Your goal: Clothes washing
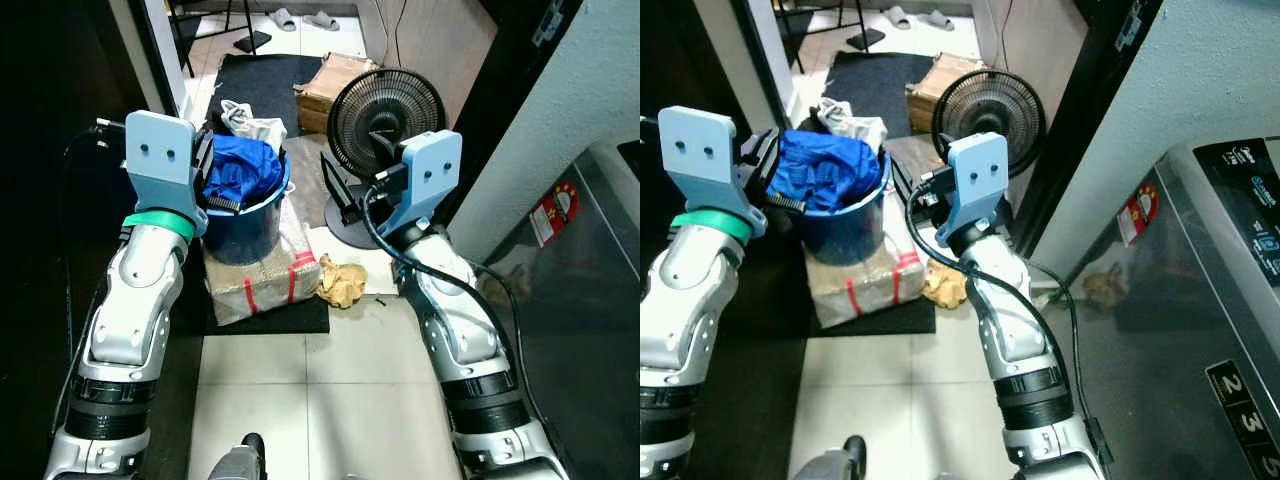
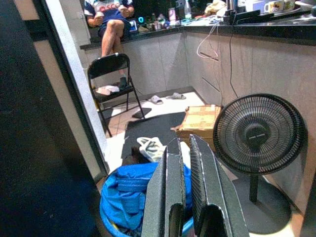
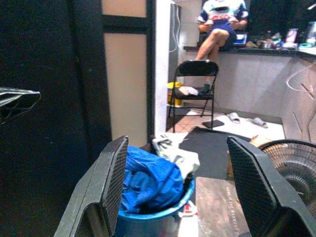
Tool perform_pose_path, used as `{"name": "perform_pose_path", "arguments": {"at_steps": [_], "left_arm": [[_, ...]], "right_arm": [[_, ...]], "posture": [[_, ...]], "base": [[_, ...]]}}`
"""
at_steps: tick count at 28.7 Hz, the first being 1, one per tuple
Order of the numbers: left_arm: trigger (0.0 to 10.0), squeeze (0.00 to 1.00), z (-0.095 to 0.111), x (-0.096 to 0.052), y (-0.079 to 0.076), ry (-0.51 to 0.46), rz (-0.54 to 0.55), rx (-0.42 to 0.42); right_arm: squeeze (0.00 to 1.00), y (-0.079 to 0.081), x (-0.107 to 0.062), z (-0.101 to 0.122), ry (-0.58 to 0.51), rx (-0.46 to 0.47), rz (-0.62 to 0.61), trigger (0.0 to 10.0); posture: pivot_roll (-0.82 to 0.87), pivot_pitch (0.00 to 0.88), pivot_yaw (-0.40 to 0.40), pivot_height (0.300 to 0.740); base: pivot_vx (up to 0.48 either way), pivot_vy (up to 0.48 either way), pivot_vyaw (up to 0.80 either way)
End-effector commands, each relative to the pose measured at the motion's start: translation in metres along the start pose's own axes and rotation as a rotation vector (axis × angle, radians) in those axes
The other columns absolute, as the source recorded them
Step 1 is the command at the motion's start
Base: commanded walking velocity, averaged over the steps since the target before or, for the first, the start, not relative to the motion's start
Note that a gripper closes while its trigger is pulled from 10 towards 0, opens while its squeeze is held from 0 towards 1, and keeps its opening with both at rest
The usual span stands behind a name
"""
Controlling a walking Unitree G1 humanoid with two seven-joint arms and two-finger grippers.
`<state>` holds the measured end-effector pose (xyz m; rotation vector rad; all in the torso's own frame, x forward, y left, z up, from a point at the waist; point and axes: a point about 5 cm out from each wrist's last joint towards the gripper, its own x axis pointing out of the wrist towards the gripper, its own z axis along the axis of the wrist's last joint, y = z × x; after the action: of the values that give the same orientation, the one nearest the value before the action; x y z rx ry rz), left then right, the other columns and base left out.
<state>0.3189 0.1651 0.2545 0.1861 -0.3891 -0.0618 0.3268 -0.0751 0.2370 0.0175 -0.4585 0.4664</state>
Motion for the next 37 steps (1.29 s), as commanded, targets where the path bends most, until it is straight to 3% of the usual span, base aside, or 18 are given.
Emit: {"name": "perform_pose_path", "arguments": {"at_steps": [1,17,30,37], "left_arm": [[10.0,0.00,-0.0021,-0.0003,-0.0052,0.002,-0.017,0.003],[10.0,0.00,-0.0035,-0.0003,-0.0057,0.003,-0.019,0.007],[10.0,0.00,-0.0041,0.0008,-0.0047,0.001,-0.019,0.011],[10.0,0.00,-0.0042,0.0010,-0.0053,-0.002,-0.021,0.009]], "right_arm": [[0.00,-0.0034,-0.0040,-0.0053,0.022,-0.009,-0.020,10.0],[0.00,-0.0091,-0.0042,-0.0078,0.038,-0.016,-0.057,10.0],[0.00,-0.0094,-0.0026,-0.0081,0.037,-0.013,-0.061,10.0],[0.00,-0.0090,-0.0025,-0.0097,0.046,0.015,-0.069,10.0]], "posture": [[0.03,0.071,0.007,0.740],[0.03,0.070,0.007,0.740],[0.03,0.061,0.007,0.740],[0.03,0.057,0.008,0.740]], "base": [[0.416,0.000,0.00],[0.416,0.000,0.48],[0.418,0.000,0.76],[0.417,0.000,0.00]]}}
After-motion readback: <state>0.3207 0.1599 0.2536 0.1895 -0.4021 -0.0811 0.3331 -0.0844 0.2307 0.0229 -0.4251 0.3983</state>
